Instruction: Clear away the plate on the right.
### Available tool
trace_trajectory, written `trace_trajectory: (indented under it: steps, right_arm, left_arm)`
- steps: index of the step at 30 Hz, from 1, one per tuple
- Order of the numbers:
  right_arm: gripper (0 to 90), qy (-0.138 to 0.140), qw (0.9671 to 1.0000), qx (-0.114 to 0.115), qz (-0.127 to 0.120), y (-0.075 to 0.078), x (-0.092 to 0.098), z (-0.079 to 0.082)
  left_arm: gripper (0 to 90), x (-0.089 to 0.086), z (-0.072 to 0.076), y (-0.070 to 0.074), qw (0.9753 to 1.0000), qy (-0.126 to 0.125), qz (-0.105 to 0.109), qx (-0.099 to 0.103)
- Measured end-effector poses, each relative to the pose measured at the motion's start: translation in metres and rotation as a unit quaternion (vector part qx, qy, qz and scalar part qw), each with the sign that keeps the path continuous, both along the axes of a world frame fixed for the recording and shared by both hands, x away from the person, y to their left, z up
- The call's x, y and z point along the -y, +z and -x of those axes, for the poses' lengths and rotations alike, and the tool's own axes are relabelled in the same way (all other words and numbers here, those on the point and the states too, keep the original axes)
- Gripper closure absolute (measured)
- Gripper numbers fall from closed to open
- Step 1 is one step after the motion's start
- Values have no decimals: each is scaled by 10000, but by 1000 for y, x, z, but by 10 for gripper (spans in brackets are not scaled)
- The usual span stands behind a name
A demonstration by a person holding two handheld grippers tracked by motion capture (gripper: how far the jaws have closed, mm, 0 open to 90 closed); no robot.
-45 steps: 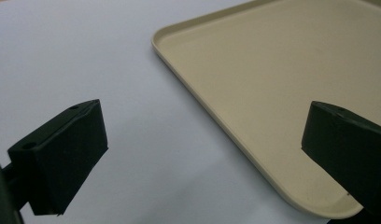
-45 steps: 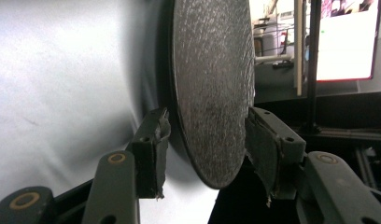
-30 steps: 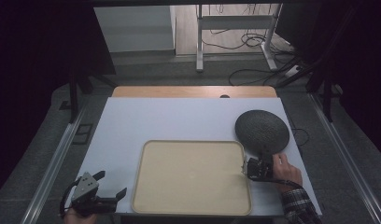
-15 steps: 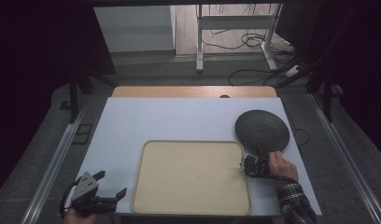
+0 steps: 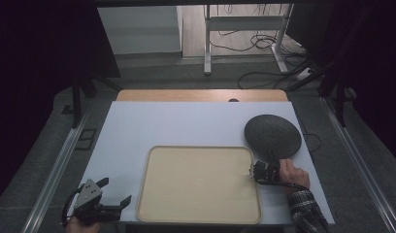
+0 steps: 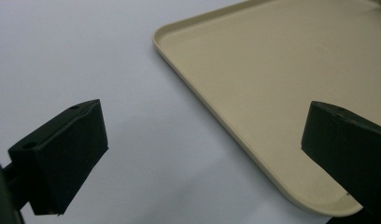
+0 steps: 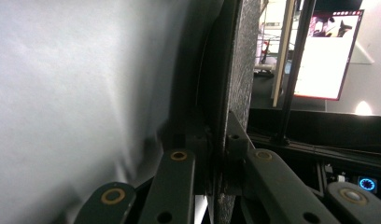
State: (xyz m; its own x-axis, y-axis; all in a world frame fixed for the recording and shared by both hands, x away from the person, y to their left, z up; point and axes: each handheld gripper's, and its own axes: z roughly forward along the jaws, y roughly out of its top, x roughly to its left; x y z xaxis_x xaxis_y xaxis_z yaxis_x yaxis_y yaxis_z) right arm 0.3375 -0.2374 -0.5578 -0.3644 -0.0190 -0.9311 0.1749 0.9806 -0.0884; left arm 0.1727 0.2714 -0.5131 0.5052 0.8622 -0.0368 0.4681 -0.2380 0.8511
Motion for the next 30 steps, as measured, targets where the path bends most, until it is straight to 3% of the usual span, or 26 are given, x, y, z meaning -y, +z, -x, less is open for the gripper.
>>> trace_trajectory:
  steps: [7,12,16,30]
  right_arm:
    - [851,64,10000,-45,48,3,-1,6]
    - [851,93,9999,47,21,6,-1,10]
    - [850,133,9996,189,-170,15,0,14]
    - [836,146,9994,216,-242,22,-2,30]
  left_arm:
    - [1,0,0,0,10000,4,3,5]
    - [1,0,0,0,10000,8,7,10]
    - [1,0,0,0,10000,21,10,22]
    - [1,0,0,1,10000,17,1,29]
